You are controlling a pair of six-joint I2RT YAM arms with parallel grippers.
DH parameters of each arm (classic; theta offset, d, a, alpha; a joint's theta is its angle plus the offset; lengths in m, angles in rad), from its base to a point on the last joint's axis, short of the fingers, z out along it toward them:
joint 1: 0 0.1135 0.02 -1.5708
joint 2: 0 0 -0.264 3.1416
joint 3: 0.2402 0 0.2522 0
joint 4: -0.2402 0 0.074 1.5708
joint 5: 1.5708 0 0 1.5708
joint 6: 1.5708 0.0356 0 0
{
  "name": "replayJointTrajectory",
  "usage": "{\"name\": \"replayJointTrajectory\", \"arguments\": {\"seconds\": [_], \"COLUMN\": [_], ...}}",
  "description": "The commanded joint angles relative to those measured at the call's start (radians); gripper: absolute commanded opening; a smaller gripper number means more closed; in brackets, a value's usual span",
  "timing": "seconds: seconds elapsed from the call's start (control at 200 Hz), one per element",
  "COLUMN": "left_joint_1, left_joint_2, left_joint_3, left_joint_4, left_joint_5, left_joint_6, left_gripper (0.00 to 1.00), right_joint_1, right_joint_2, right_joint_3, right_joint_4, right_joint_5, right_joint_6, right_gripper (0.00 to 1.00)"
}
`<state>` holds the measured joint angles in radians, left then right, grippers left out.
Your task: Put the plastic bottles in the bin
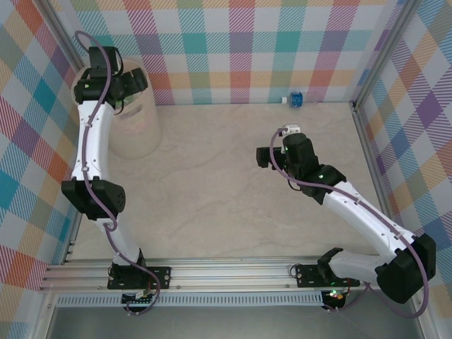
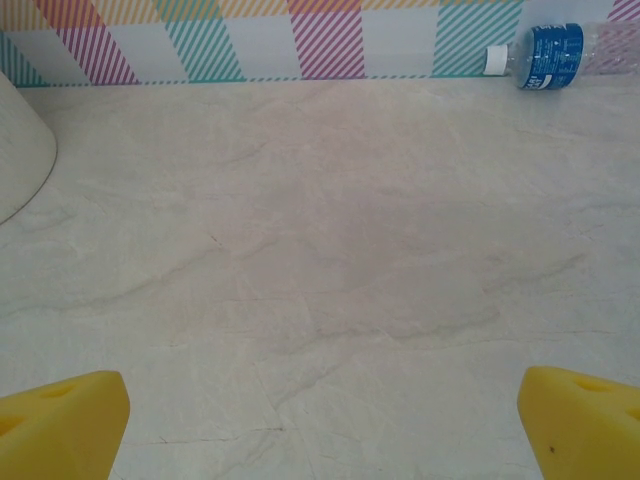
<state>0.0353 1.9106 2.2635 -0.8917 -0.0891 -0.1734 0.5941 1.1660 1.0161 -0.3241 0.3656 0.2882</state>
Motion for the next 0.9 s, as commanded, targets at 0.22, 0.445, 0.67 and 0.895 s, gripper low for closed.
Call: {"name": "replayJointTrajectory", "arguments": {"seconds": [0.22, 0.445, 0.67, 0.895], "left_joint_1": [0.039, 0.051, 0.051, 0.052], "left_joint_2": [0.052, 0.006, -0.053, -0.010], "left_joint_3": [-0.027, 0.040, 0.039, -0.008], "left_joint_4": [-0.098, -0.101, -0.039, -0.059], "left_joint_5": [-0.069, 0.139, 0.318, 0.306], "left_joint_6": [-0.102, -0.112, -0.158, -0.165], "left_gripper": [0.87, 0.88, 0.90, 0.90], "right_joint_1": [-0.006, -0.007, -0.007, -0.006], "right_joint_2": [0.002, 0.015, 0.039, 0.043], "right_joint_3": [0.033, 0.039, 0.055, 0.059], "right_joint_4": [-0.016, -0.016, -0.023, -0.030], "right_joint_5": [-0.014, -0.019, -0.031, -0.037], "right_joint_6": [0.000, 0.000, 0.006, 0.012], "right_gripper": [1.00, 1.00, 1.00, 1.00]}}
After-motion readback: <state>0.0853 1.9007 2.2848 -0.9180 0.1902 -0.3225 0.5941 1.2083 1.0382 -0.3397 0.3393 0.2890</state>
